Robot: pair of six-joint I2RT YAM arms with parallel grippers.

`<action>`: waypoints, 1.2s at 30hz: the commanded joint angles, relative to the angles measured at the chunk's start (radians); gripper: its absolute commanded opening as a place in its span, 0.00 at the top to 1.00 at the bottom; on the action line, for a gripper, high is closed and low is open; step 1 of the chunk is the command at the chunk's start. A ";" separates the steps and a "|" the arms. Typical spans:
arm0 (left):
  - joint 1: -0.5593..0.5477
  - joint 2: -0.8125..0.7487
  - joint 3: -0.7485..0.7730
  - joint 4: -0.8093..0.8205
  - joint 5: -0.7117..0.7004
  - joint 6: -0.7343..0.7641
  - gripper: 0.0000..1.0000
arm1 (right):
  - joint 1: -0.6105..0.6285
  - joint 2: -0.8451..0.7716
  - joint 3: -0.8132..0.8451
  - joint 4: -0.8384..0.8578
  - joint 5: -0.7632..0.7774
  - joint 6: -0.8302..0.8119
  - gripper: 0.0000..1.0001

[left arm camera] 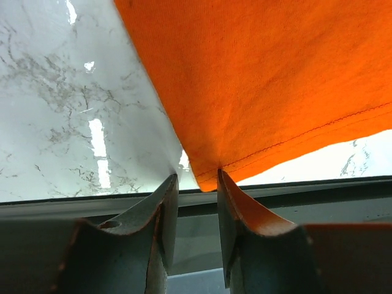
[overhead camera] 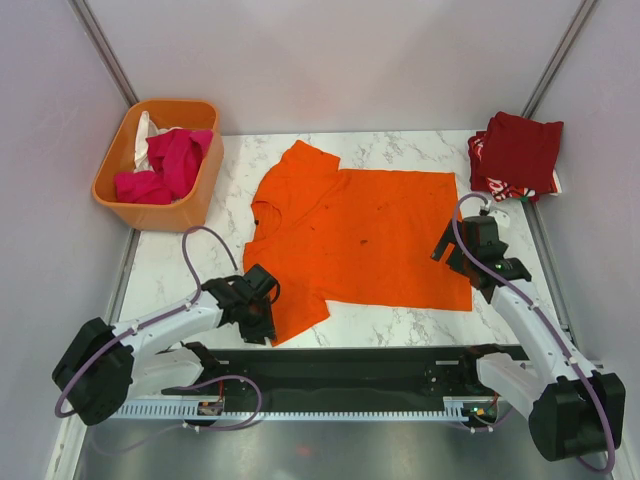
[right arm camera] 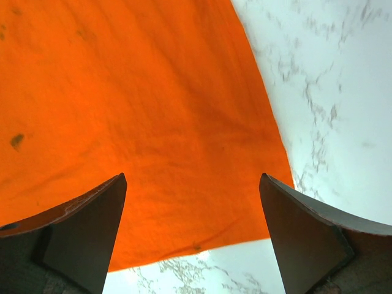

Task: Fold and stack the t-shirts
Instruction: Flatten the tshirt out

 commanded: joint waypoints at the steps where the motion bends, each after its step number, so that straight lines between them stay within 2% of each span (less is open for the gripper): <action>1: -0.011 0.070 -0.043 0.312 0.005 0.007 0.63 | 0.000 -0.031 -0.068 -0.010 -0.034 0.096 0.02; 5: -0.011 0.121 -0.039 0.373 0.025 0.026 0.67 | 0.000 -0.041 -0.097 -0.024 -0.036 0.125 0.02; 7: -0.011 0.145 -0.038 0.397 0.031 0.038 0.74 | 0.000 -0.049 -0.099 -0.033 -0.031 0.130 0.02; 8: -0.011 0.148 -0.038 0.402 0.035 0.042 0.78 | -0.001 -0.051 -0.099 -0.036 -0.025 0.130 0.02; 10: -0.011 0.151 -0.038 0.414 0.028 0.056 0.98 | 0.002 -0.061 -0.097 -0.045 -0.020 0.140 0.02; 19: -0.005 0.050 0.020 0.362 0.012 0.088 0.98 | -0.027 -0.078 -0.064 -0.127 0.027 0.183 0.02; 22: -0.001 0.030 0.062 0.327 0.008 0.110 0.98 | -0.090 -0.064 -0.056 -0.160 -0.002 0.212 0.02; 28: 0.013 0.027 0.119 0.298 -0.002 0.141 0.98 | -0.322 -0.069 -0.056 -0.228 -0.054 0.217 0.04; 29: 0.015 0.029 0.125 0.299 -0.002 0.142 0.98 | -0.387 -0.067 -0.058 -0.243 -0.081 0.209 0.08; 32: 0.018 0.030 0.126 0.299 -0.011 0.151 0.98 | -0.463 -0.045 -0.058 -0.283 -0.205 0.214 0.19; 34: 0.018 0.032 0.128 0.299 -0.015 0.159 0.98 | -0.465 -0.023 -0.106 -0.279 -0.252 0.260 0.23; 35: 0.019 0.032 0.129 0.301 -0.018 0.159 0.98 | -0.466 -0.017 -0.131 -0.259 -0.302 0.274 0.31; 36: 0.021 0.033 0.128 0.299 -0.021 0.159 0.98 | -0.465 -0.006 -0.155 -0.240 -0.341 0.281 0.34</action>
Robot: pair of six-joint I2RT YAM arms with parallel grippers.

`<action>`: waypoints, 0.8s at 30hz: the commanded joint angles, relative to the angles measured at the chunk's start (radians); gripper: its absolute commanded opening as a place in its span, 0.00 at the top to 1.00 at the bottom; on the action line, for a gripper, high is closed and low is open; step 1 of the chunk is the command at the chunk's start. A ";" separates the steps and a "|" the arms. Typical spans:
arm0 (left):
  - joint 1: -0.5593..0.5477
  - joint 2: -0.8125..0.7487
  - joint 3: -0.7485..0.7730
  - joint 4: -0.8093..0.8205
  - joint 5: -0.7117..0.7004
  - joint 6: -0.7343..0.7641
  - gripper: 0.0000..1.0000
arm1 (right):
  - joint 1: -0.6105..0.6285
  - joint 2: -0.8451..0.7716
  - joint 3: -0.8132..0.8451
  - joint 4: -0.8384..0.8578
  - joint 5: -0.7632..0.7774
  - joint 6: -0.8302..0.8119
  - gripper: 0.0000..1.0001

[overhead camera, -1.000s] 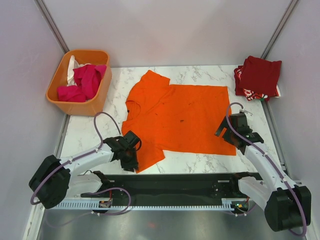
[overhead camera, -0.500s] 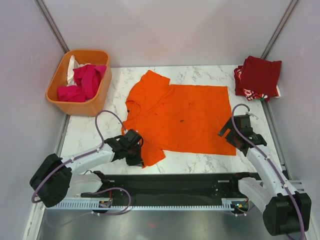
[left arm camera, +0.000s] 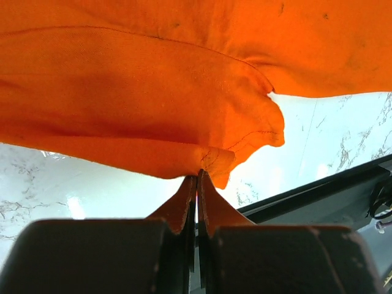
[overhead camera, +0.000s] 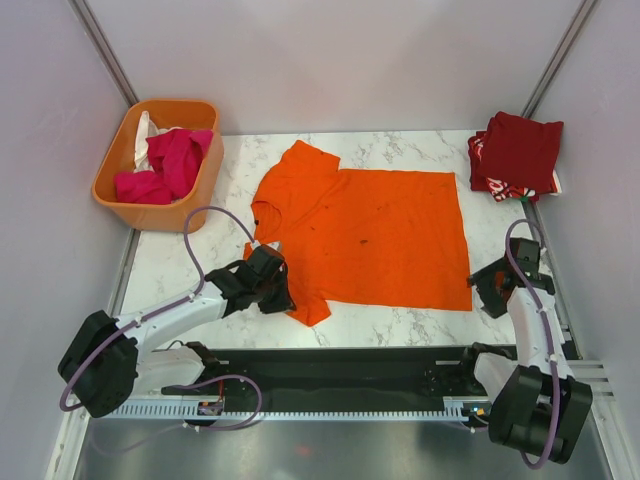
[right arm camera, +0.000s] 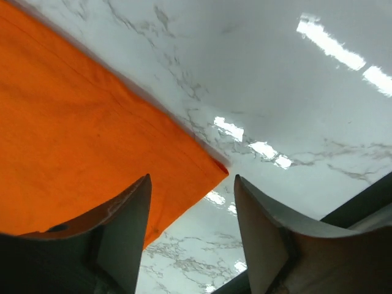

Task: Fold and stack the t-shirts
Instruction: Flatten the tshirt out

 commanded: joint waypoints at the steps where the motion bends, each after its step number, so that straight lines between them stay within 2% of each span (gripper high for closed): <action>1: 0.007 -0.008 0.029 0.029 -0.040 0.043 0.98 | -0.004 0.029 -0.089 0.006 -0.154 0.059 0.37; 6: 0.011 -0.004 0.024 0.034 -0.040 0.043 0.98 | -0.004 0.104 -0.126 0.069 -0.169 0.041 0.38; 12: 0.013 -0.002 0.019 0.035 -0.039 0.046 0.98 | -0.005 0.115 -0.120 0.106 -0.121 0.029 0.39; 15: 0.016 -0.004 0.016 0.035 -0.037 0.048 0.98 | -0.008 0.123 -0.125 0.131 -0.095 0.018 0.44; 17: 0.016 -0.007 0.013 0.034 -0.036 0.048 0.98 | -0.018 0.118 -0.132 0.167 -0.071 0.014 0.51; 19: 0.017 -0.007 0.015 0.035 -0.034 0.050 0.98 | -0.037 0.113 -0.149 0.197 -0.071 0.001 0.63; 22: 0.019 -0.010 0.015 0.035 -0.031 0.048 0.98 | -0.054 0.127 -0.157 0.226 -0.095 -0.008 0.71; 24: 0.019 -0.013 0.013 0.034 -0.031 0.048 0.98 | -0.053 0.129 -0.162 0.243 -0.127 -0.028 0.82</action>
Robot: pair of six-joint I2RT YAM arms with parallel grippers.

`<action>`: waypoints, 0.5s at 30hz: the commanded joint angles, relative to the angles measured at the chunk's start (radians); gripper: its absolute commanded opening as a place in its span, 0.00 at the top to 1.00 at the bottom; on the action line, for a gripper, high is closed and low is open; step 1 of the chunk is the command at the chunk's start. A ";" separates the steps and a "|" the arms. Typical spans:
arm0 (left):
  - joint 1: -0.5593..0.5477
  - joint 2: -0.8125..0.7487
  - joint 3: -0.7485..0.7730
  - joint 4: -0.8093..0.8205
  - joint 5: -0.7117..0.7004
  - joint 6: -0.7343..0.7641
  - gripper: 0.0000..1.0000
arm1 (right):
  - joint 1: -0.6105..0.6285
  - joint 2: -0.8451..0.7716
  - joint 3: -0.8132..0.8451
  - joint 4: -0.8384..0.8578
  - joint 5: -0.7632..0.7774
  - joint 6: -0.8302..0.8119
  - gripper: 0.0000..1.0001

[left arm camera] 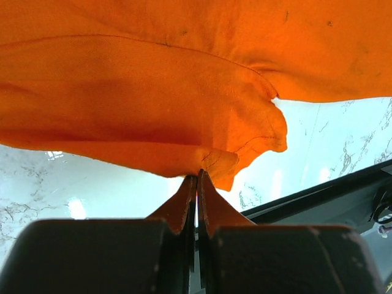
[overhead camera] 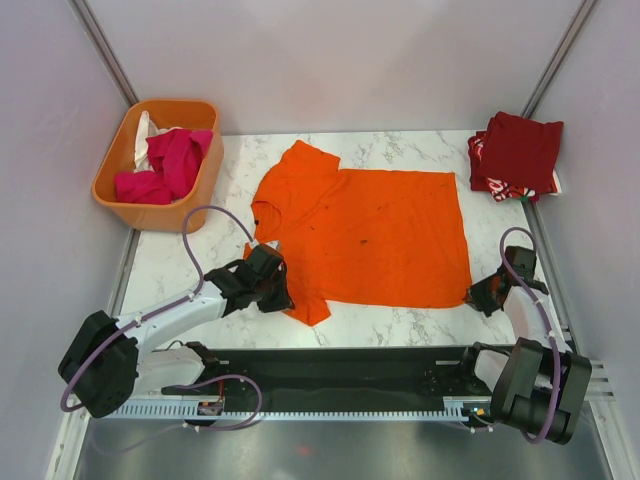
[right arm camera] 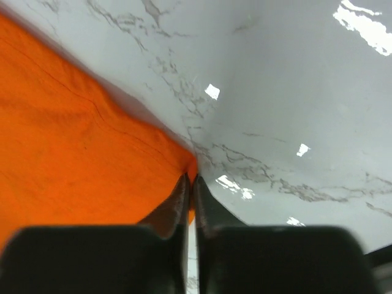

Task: Fold and stack the t-shirts
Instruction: Flatten the tshirt out

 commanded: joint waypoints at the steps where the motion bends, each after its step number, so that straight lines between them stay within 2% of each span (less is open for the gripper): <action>1: 0.007 -0.016 0.016 0.028 -0.016 0.034 0.98 | -0.009 0.022 -0.037 0.067 0.003 -0.050 0.99; 4: 0.016 -0.058 0.033 -0.017 -0.018 0.039 0.98 | -0.007 0.014 -0.018 0.044 -0.020 -0.076 1.00; 11: 0.027 -0.251 0.159 -0.314 -0.043 0.057 0.98 | -0.007 -0.109 0.068 -0.098 -0.103 -0.100 1.00; 15: 0.027 -0.326 0.202 -0.417 -0.076 0.048 0.98 | -0.006 -0.189 0.102 -0.166 -0.146 -0.108 1.00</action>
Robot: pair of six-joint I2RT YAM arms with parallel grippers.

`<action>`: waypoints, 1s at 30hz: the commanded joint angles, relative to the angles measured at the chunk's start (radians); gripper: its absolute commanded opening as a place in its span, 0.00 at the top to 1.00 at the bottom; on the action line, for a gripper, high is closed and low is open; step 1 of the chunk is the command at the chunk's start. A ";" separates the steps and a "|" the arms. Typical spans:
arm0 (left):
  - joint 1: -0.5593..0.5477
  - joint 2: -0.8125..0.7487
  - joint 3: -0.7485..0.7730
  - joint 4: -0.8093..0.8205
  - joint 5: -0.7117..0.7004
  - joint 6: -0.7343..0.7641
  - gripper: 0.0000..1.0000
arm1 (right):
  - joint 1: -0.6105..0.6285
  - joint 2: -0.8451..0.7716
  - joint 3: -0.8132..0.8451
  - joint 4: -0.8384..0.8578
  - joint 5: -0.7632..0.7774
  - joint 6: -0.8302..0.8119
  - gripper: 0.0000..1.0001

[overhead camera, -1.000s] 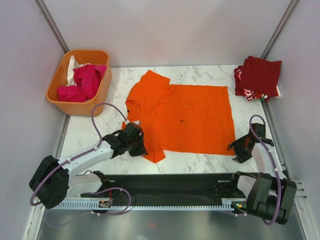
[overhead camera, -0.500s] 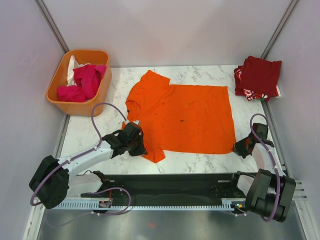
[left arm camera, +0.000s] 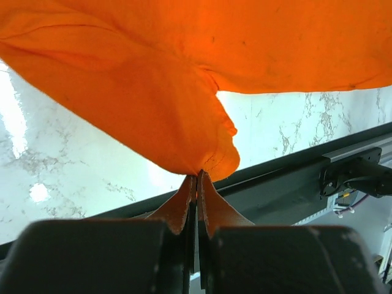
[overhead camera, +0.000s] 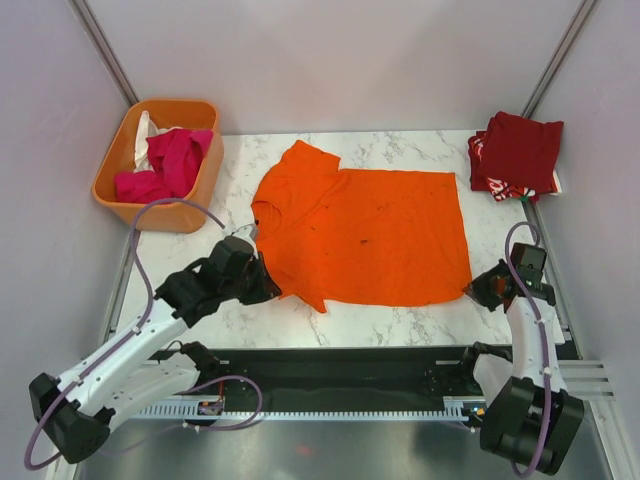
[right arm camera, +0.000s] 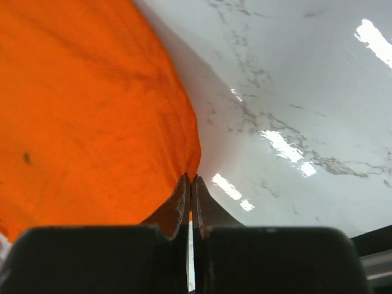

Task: Fold and stack the t-shirts
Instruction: Flatten the tshirt out, then fold the tshirt

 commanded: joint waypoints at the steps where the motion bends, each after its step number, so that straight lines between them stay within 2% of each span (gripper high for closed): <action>1: 0.004 -0.057 0.057 -0.160 -0.054 0.027 0.98 | -0.001 -0.058 0.049 -0.075 -0.062 -0.020 1.00; 7: 0.004 -0.077 0.135 -0.234 -0.093 0.022 0.98 | 0.006 -0.099 0.094 -0.080 -0.085 -0.041 1.00; 13: 0.007 0.036 0.284 -0.254 -0.145 0.085 0.98 | 0.016 -0.013 0.198 -0.032 -0.079 -0.041 1.00; 18: 0.046 0.208 0.422 -0.244 -0.154 0.162 0.98 | 0.018 0.081 0.261 0.037 -0.108 -0.020 1.00; 25: 0.193 0.452 0.617 -0.208 -0.055 0.293 0.98 | 0.018 0.211 0.318 0.153 -0.127 -0.008 1.00; 30: 0.225 0.596 0.756 -0.212 -0.067 0.350 0.98 | 0.018 0.337 0.371 0.193 -0.153 -0.006 1.00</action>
